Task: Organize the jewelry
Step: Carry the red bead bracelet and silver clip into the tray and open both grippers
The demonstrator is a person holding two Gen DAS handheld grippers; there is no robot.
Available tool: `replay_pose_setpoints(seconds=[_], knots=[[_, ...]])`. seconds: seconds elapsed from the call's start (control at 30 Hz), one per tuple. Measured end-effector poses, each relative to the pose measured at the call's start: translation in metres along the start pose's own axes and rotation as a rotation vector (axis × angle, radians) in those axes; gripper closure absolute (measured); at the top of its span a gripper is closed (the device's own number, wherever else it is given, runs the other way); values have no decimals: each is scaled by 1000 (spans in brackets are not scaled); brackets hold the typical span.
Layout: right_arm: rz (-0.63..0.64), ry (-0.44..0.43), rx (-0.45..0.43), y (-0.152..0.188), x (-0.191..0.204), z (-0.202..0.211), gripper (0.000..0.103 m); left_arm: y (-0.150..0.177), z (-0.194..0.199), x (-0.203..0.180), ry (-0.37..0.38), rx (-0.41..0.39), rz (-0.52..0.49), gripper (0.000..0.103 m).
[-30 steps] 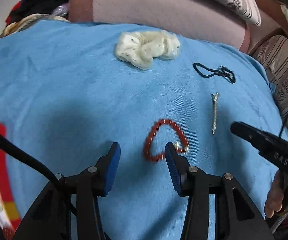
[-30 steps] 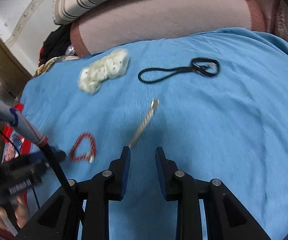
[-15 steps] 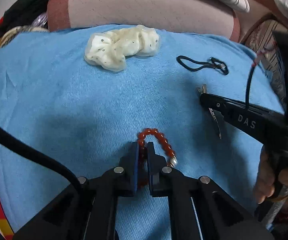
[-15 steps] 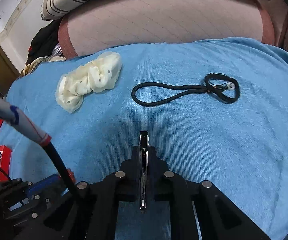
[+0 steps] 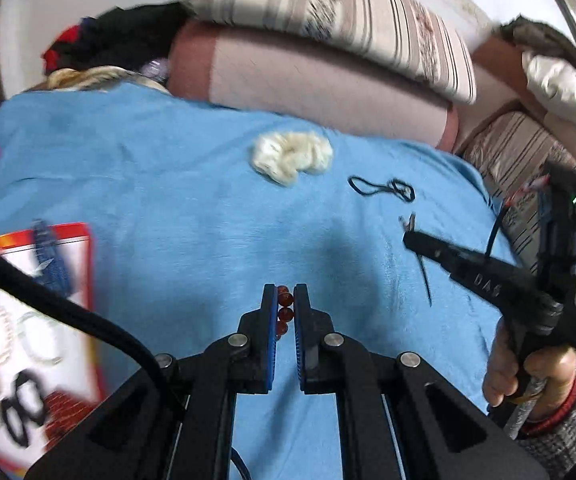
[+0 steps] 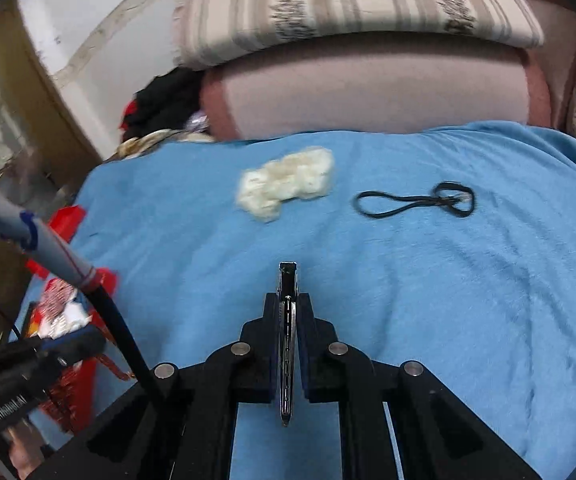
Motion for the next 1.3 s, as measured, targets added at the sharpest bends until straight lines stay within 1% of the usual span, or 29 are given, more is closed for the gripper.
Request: replay_pose_setpoints(seconds=[0.1, 0.23, 0.33, 0.43, 0.53, 0.73, 0.83, 0.97, 1.13, 1.3], knots=[[44, -57, 9, 8, 44, 6, 94, -2, 37, 27, -33, -26, 20, 96], [98, -132, 24, 22, 100, 5, 94, 1, 78, 78, -122, -49, 46, 96], [131, -183, 41, 32, 136, 1, 94, 9, 96, 114, -172, -49, 83, 96], [166, -230, 63, 44, 172, -7, 94, 15, 107, 144, -209, -42, 118, 96], [190, -268, 86, 53, 200, -15, 94, 23, 109, 165, -216, -37, 157, 96], [224, -318, 131, 68, 245, -32, 94, 44, 108, 178, -197, -25, 190, 96], [234, -341, 156, 75, 261, -42, 94, 60, 107, 184, -188, -15, 231, 96], [253, -368, 192, 87, 279, -57, 94, 85, 106, 191, -197, 4, 272, 96], [258, -360, 235, 95, 291, -84, 94, 111, 101, 199, -200, 39, 299, 96], [233, -359, 270, 91, 305, -115, 94, 118, 102, 201, -215, 24, 298, 96]])
Point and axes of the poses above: each gripper's, at about its wrist camera, not at the fingertips, and z roughly against the way its jaws point, x to its left, y to its underside, the point moved 9 cm from there along -z, roughly the way its jaws point, and after that the axes turned 10 degrees about -x, right-handed, at the moved point
